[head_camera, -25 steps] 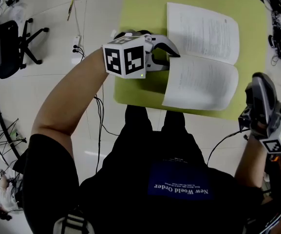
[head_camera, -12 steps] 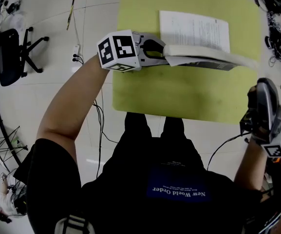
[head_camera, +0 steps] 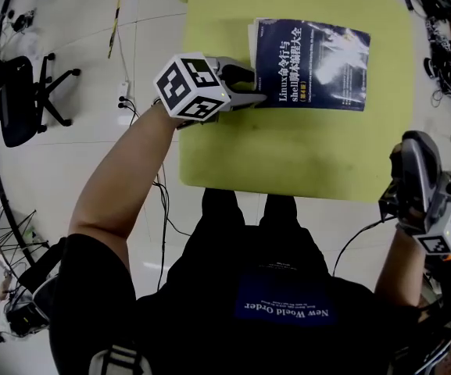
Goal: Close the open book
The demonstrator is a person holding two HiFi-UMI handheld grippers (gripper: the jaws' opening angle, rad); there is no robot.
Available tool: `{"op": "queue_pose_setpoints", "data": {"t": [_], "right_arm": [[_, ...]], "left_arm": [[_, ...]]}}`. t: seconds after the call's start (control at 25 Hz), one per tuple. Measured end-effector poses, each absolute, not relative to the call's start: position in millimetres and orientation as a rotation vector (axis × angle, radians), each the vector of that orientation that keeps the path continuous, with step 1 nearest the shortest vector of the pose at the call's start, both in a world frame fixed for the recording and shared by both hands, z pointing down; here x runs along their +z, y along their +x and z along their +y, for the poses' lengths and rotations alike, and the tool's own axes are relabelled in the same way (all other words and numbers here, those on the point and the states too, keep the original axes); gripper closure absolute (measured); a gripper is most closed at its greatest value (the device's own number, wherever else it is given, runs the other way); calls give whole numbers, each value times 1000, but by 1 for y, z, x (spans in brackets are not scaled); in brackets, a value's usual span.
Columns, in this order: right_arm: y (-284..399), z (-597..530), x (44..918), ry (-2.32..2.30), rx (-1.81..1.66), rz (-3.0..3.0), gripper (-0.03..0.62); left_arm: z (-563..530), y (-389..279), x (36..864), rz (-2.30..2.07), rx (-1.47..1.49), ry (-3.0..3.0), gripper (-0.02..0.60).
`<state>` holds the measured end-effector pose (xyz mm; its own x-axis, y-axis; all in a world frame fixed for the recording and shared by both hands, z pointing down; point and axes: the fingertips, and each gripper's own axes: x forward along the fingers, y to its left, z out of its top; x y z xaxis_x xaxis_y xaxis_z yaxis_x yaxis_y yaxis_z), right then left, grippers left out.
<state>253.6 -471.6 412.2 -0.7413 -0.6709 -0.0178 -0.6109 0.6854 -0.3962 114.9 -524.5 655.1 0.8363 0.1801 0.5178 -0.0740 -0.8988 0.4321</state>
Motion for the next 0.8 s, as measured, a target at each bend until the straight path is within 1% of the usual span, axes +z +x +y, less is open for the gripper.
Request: {"op": "queue_pose_setpoints", "data": {"t": [0.16, 0.28, 0.44, 0.6, 0.8], "right_arm": [[253, -467, 419, -1043, -562, 2741, 609], [254, -465, 420, -1042, -563, 2745, 609], [253, -465, 420, -1051, -570, 2749, 609], [252, -464, 414, -1087, -543, 2773, 609], [263, -457, 387, -1143, -490, 2773, 609]], "left_arm": [[-528, 114, 658, -127, 827, 2529, 411], [-536, 108, 658, -355, 868, 2496, 371], [-546, 99, 651, -657, 917, 2554, 371], [-548, 80, 626, -766, 758, 2565, 372], [-535, 54, 554, -810, 506, 2623, 372]]}}
